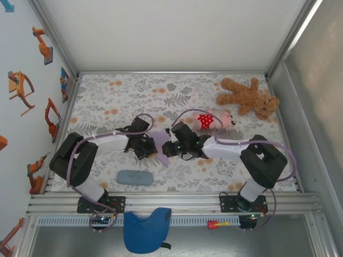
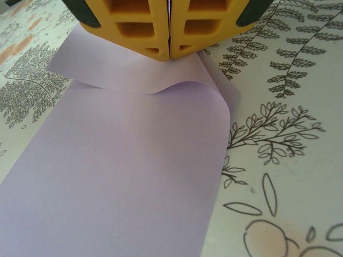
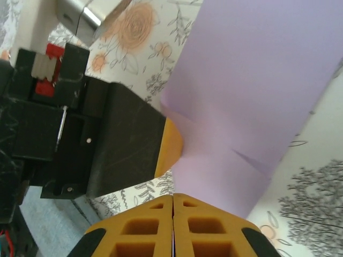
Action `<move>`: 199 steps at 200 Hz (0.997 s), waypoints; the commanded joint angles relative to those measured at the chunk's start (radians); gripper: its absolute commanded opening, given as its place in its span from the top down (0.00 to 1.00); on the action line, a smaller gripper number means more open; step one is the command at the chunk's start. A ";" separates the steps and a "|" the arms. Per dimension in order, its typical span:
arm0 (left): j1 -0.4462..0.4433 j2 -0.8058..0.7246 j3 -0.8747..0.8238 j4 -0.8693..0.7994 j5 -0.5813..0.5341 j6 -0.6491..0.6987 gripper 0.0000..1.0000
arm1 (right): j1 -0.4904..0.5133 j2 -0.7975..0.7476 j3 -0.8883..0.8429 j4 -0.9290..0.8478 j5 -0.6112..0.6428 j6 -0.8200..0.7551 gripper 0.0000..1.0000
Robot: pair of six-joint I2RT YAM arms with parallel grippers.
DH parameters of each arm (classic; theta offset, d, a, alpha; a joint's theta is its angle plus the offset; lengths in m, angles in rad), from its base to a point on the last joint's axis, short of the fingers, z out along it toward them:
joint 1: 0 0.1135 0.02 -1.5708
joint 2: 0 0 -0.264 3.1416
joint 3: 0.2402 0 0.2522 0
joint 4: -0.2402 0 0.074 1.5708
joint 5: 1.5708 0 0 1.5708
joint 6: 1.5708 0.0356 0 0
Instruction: Fold a paper plane with a square sheet of paper (pick it up from the middle)
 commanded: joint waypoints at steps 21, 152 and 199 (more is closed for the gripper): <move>-0.003 0.018 -0.027 -0.041 -0.033 -0.006 0.93 | 0.025 0.065 0.004 0.058 -0.114 0.026 0.98; -0.004 0.023 -0.020 -0.047 -0.032 -0.008 0.93 | 0.033 0.173 0.068 -0.018 -0.100 -0.002 1.00; -0.004 0.029 -0.021 -0.050 -0.034 -0.009 0.94 | 0.033 0.186 0.068 -0.040 -0.093 -0.015 1.00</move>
